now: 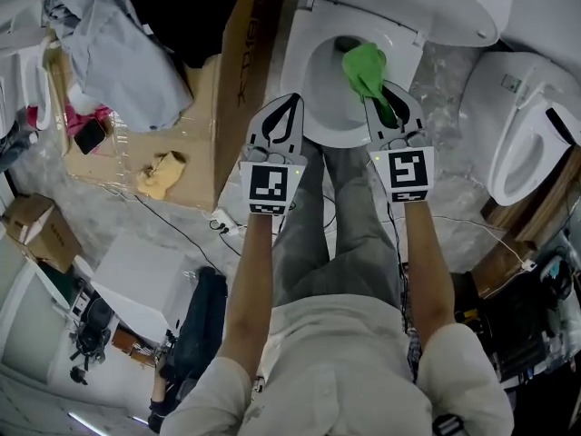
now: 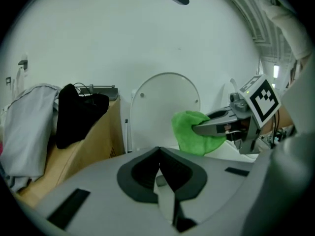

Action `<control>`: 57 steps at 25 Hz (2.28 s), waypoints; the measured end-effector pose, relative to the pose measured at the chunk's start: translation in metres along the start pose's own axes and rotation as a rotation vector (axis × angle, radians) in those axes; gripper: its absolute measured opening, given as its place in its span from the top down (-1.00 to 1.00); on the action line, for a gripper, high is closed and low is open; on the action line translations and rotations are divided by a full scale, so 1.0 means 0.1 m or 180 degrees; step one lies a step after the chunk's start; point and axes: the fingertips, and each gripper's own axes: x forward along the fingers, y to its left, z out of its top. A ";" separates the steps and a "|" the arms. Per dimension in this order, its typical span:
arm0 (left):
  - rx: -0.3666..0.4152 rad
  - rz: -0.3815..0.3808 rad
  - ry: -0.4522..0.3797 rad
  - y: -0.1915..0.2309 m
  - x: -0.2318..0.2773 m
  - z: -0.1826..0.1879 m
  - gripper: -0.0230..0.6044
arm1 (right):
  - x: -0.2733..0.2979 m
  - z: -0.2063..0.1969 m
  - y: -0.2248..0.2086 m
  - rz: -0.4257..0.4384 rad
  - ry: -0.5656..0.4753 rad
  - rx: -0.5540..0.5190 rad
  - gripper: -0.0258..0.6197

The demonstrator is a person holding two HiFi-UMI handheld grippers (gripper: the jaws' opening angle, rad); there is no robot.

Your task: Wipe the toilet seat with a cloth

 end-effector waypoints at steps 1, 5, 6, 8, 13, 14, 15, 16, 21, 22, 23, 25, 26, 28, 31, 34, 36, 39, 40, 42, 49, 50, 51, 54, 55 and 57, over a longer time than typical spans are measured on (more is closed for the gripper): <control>-0.0014 -0.0008 0.0004 0.03 0.03 -0.05 0.89 | 0.06 -0.04 0.01 0.0003 0.0023 -0.0013 0.78; -0.0045 -0.0056 0.0013 0.15 0.18 -0.21 0.89 | 0.30 -0.20 0.05 0.0003 0.0103 -0.0063 0.78; -0.0054 -0.0064 0.0021 0.18 0.21 -0.26 0.89 | 0.36 -0.24 0.06 0.0004 0.0123 -0.0071 0.78; -0.0078 -0.0074 0.0042 0.23 0.26 -0.35 0.89 | 0.47 -0.31 0.09 0.0008 0.0164 -0.0087 0.78; -0.0147 -0.0075 0.0063 0.36 0.40 -0.54 0.89 | 0.80 -0.44 0.12 0.0021 0.0236 -0.0157 0.78; -0.0163 -0.0075 0.0067 0.38 0.43 -0.57 0.89 | 0.86 -0.46 0.13 0.0028 0.0251 -0.0178 0.78; -0.0181 -0.0074 0.0073 0.40 0.45 -0.60 0.89 | 0.92 -0.48 0.14 0.0036 0.0268 -0.0198 0.78; -0.0202 -0.0072 0.0079 0.42 0.47 -0.64 0.89 | 0.98 -0.51 0.14 0.0044 0.0285 -0.0215 0.78; -0.0293 -0.0036 0.0090 0.53 0.57 -0.77 0.89 | 1.29 -0.62 0.16 0.0083 0.0368 -0.0312 0.78; -0.0312 -0.0027 0.0092 0.55 0.59 -0.80 0.89 | 1.36 -0.64 0.17 0.0096 0.0384 -0.0336 0.78; -0.0330 -0.0019 0.0094 0.57 0.61 -0.82 0.89 | 1.41 -0.66 0.18 0.0111 0.0399 -0.0362 0.78; -0.0360 -0.0008 0.0099 0.61 0.65 -0.86 0.89 | 1.53 -0.68 0.19 0.0146 0.0428 -0.0437 0.78; -0.0371 -0.0006 0.0102 0.62 0.67 -0.88 0.89 | 1.58 -0.69 0.20 0.0166 0.0444 -0.0485 0.78; -0.0383 -0.0007 0.0108 0.64 0.70 -0.92 0.89 | 1.68 -0.73 0.22 0.0206 0.0481 -0.0574 0.78; -0.0409 -0.0004 0.0111 0.68 0.73 -0.96 0.89 | 1.84 -0.82 0.27 0.0270 0.0555 -0.0671 0.78; -0.0448 0.0006 0.0117 0.69 0.73 -1.01 0.89 | 1.99 -0.94 0.32 0.0318 0.0657 -0.0760 0.78; -0.0466 -0.0003 0.0126 0.68 0.72 -1.04 0.89 | 2.08 -1.03 0.35 0.0346 0.0729 -0.0822 0.78; -0.0486 -0.0022 0.0153 0.66 0.68 -1.11 0.89 | 2.19 -1.16 0.43 0.0417 0.0817 -0.0887 0.78; -0.0491 -0.0025 0.0159 0.65 0.67 -1.13 0.89 | 2.22 -1.19 0.45 0.0440 0.0844 -0.0899 0.78; -0.0498 -0.0031 0.0166 0.64 0.65 -1.17 0.89 | 2.26 -1.27 0.48 0.0463 0.0901 -0.0906 0.78; -0.0510 -0.0036 0.0183 0.66 0.58 -1.29 0.89 | 2.37 -1.52 0.57 0.0531 0.1024 -0.0910 0.78; -0.0510 -0.0036 0.0183 0.66 0.57 -1.31 0.89 | 2.37 -1.53 0.58 0.0530 0.1013 -0.0891 0.78; -0.0508 -0.0035 0.0183 0.67 0.55 -1.32 0.89 | 2.38 -1.53 0.58 0.0527 0.1002 -0.0868 0.78; -0.0499 -0.0034 0.0184 0.67 0.50 -1.36 0.89 | 2.37 -1.54 0.60 0.0520 0.0996 -0.0828 0.78; -0.0497 -0.0035 0.0183 0.66 0.48 -1.37 0.89 | 2.37 -1.54 0.61 0.0519 0.1000 -0.0832 0.78; -0.0496 -0.0039 0.0179 0.65 0.46 -1.38 0.89 | 2.36 -1.56 0.64 0.0523 0.1012 -0.0844 0.78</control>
